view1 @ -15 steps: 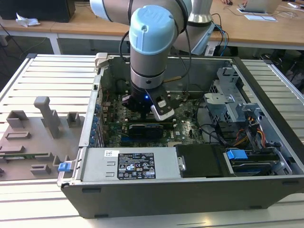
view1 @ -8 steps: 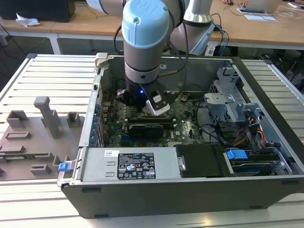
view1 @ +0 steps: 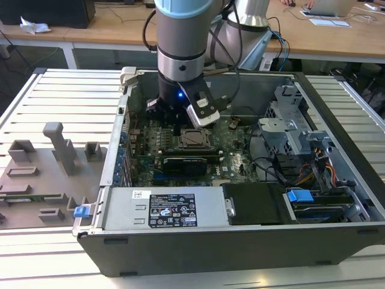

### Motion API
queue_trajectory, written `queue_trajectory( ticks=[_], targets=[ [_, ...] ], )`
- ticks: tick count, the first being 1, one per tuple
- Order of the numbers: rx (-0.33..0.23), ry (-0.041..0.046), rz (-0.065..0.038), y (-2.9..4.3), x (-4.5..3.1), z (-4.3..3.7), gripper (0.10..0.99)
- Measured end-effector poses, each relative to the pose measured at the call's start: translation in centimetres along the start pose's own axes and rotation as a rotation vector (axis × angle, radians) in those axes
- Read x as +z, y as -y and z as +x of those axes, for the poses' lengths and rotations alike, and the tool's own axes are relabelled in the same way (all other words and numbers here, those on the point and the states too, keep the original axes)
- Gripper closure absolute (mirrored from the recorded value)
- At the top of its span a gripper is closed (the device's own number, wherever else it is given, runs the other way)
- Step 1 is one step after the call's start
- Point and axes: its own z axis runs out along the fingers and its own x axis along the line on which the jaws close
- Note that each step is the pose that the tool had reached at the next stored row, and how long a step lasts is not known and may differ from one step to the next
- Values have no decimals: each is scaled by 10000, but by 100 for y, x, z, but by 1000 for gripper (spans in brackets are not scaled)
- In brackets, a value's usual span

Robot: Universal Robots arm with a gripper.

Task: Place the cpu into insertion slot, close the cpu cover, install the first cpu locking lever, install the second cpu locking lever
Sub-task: 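Install the second cpu locking lever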

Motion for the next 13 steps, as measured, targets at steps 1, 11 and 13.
queue_trajectory(
  ticks=[1,11,13],
  targets=[
    [0,-2,67,-1,1,0,980],
    [22,-135,112,8,92,-336,980],
    [22,-135,112,14,128,-327,980]
  ],
)
